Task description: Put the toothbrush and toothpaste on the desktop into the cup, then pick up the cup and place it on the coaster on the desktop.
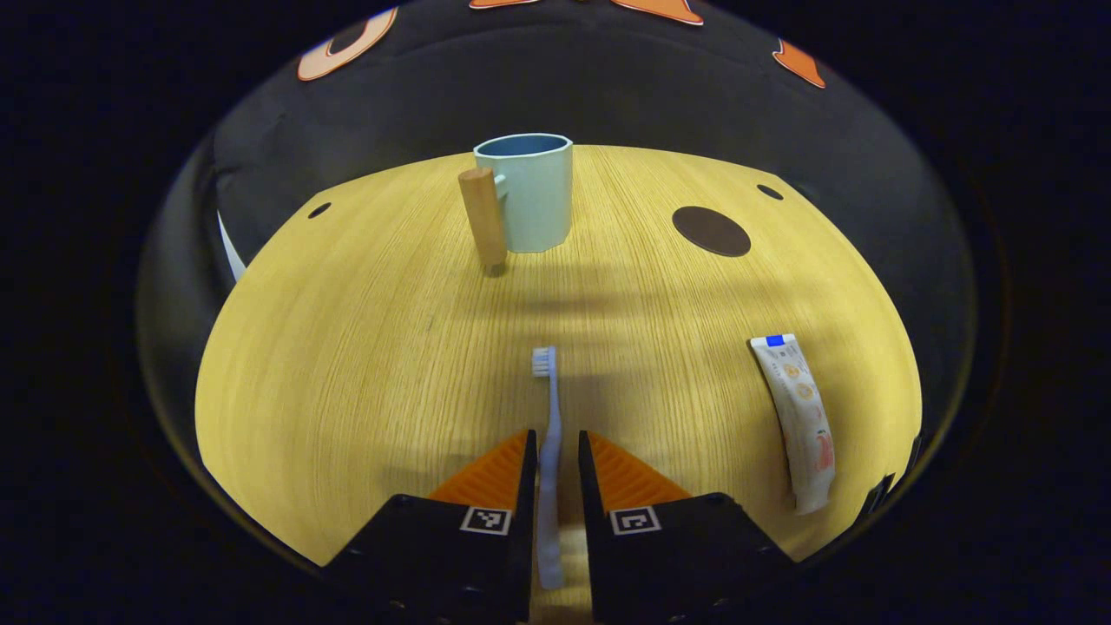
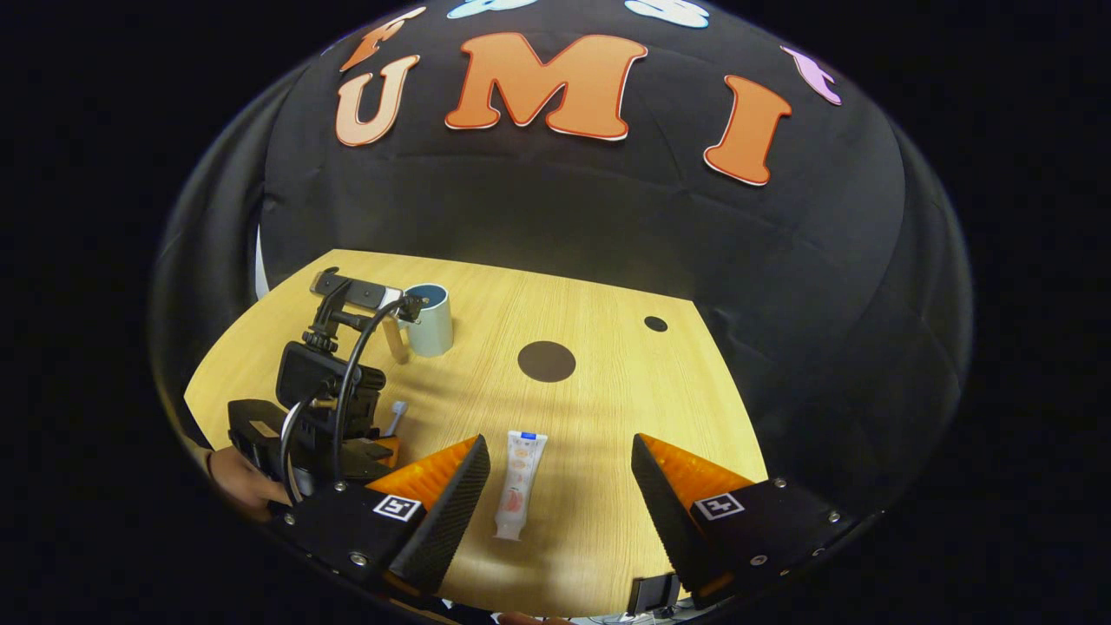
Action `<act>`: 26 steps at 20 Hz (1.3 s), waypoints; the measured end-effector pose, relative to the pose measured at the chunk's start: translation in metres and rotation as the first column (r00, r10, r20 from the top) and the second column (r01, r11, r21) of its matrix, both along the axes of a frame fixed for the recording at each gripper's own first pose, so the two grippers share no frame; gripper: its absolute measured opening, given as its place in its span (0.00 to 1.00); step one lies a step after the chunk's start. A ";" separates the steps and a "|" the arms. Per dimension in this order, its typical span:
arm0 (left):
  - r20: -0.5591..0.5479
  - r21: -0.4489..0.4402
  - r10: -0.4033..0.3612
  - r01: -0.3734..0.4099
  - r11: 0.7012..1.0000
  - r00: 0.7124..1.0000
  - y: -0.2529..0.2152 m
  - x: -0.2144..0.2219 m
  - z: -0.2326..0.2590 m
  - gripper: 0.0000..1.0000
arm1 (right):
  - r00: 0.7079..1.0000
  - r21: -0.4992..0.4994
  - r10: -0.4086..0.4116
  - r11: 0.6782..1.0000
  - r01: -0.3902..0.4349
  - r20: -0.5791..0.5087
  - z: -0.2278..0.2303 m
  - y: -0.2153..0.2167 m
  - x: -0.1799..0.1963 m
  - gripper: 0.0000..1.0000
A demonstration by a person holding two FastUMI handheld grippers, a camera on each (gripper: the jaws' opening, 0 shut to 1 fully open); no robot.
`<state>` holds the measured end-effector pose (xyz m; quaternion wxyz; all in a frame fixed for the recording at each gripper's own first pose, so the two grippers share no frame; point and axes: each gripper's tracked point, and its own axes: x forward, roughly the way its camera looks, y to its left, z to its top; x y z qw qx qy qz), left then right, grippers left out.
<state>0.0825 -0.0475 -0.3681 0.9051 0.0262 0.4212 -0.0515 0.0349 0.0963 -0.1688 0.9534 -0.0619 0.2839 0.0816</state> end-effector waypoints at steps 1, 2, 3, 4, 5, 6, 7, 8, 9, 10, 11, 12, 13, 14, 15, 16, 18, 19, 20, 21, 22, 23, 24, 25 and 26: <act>0.003 0.012 0.005 -0.005 1.000 1.000 0.002 0.000 -0.001 0.27 | 1.000 0.000 0.002 1.000 -0.002 -0.004 -0.001 0.000 0.001 0.98; -0.004 0.016 0.004 -0.004 1.000 1.000 0.002 -0.001 0.002 0.24 | 1.000 0.000 0.004 1.000 -0.004 -0.008 -0.002 0.001 0.000 0.98; -0.005 0.010 -0.008 0.008 1.000 1.000 0.000 -0.001 0.001 0.12 | 1.000 -0.001 0.006 1.000 -0.006 -0.012 -0.003 0.002 0.001 0.98; -0.007 0.010 -0.015 0.015 1.000 1.000 -0.001 0.000 0.002 0.11 | 1.000 0.002 0.009 1.000 -0.009 -0.014 -0.005 0.002 0.001 0.98; -0.008 0.007 -0.017 0.017 1.000 1.000 0.000 -0.001 0.000 0.11 | 1.000 0.003 0.011 1.000 -0.011 -0.018 -0.006 0.002 0.001 0.98; -0.008 0.001 -0.017 0.017 1.000 1.000 -0.001 0.000 0.002 0.10 | 1.000 0.003 0.014 1.000 -0.014 -0.023 -0.009 0.004 0.002 0.98; -0.009 -0.003 -0.019 0.019 1.000 1.000 -0.001 0.000 -0.001 0.10 | 0.999 0.006 0.019 1.000 -0.018 -0.032 -0.012 0.006 0.002 0.98; -0.013 0.000 -0.018 0.018 1.000 1.000 0.000 -0.001 0.000 0.10 | 0.999 0.007 0.021 1.000 -0.021 -0.042 -0.017 0.006 0.002 0.98; -0.019 0.002 -0.015 0.015 1.000 1.000 0.003 -0.003 0.001 0.10 | 0.998 0.010 0.025 1.000 -0.025 -0.054 -0.020 0.007 0.001 0.98; -0.020 0.007 -0.006 0.006 1.000 1.000 0.007 -0.005 0.003 0.10 | 0.997 0.014 0.029 1.000 -0.028 -0.065 -0.024 0.008 -0.001 0.99; -0.021 -0.002 -0.003 0.003 1.000 1.000 0.005 -0.005 0.001 0.06 | 0.997 0.014 0.032 0.999 -0.031 -0.076 -0.028 0.009 -0.001 0.99; -0.025 -0.014 -0.006 0.006 1.000 1.000 0.006 -0.008 0.004 0.06 | 0.995 0.016 0.037 0.999 -0.036 -0.091 -0.035 0.011 -0.002 0.99; -0.025 -0.019 -0.003 0.003 1.000 1.000 0.007 -0.009 0.004 0.06 | 0.993 0.019 0.040 0.999 -0.038 -0.111 -0.043 0.013 -0.003 0.98; -0.028 -0.023 -0.004 0.004 1.000 1.000 0.008 -0.011 0.004 0.06 | 0.990 0.025 0.043 0.999 -0.040 -0.132 -0.050 0.015 -0.005 0.98; -0.030 -0.029 -0.006 0.006 1.000 1.000 0.009 -0.014 0.005 0.06 | 0.987 0.030 0.046 0.999 -0.042 -0.155 -0.057 0.018 -0.005 0.98; -0.030 -0.032 -0.006 0.005 0.999 1.000 0.011 -0.017 0.007 0.05 | 0.983 0.034 0.047 0.999 -0.042 -0.175 -0.065 0.020 -0.005 0.98; -0.023 -0.044 -0.004 0.003 0.999 1.000 0.014 -0.021 0.014 0.06 | 0.974 0.032 0.046 0.999 -0.039 -0.222 -0.082 0.023 -0.006 0.99; -0.014 -0.050 0.000 -0.001 0.999 1.000 0.017 -0.024 0.018 0.06 | 0.969 0.033 0.042 0.999 -0.035 -0.244 -0.091 0.024 -0.005 0.99; -0.004 -0.056 0.003 -0.003 0.998 1.000 0.019 -0.024 0.024 0.06 | 0.962 0.041 0.043 0.999 -0.033 -0.270 -0.099 0.029 -0.006 0.98; 0.006 -0.061 0.005 -0.004 0.998 1.000 0.021 -0.027 0.027 0.06 | 0.955 0.045 0.042 0.999 -0.030 -0.294 -0.107 0.033 -0.004 0.98; 0.017 -0.065 0.006 -0.005 0.998 1.000 0.025 -0.028 0.033 0.06 | 0.950 0.043 0.038 0.999 -0.026 -0.310 -0.114 0.035 -0.003 0.96; 0.028 -0.067 0.010 -0.008 0.998 1.000 0.031 -0.031 0.039 0.06 | 0.946 0.039 0.033 0.999 -0.022 -0.323 -0.120 0.037 0.000 0.95; 0.036 -0.071 0.016 -0.013 0.997 0.999 0.036 -0.031 0.045 0.06 | 0.942 0.037 0.032 0.999 -0.021 -0.335 -0.127 0.041 0.002 0.93; 0.042 -0.078 0.027 -0.024 0.997 0.999 0.042 -0.033 0.051 0.05 | 0.937 0.040 0.033 0.999 -0.020 -0.348 -0.132 0.045 0.004 0.93; 0.051 -0.087 0.037 -0.033 0.996 0.998 0.048 -0.033 0.058 0.06 | 0.931 0.042 0.031 0.999 -0.016 -0.364 -0.137 0.048 0.006 0.89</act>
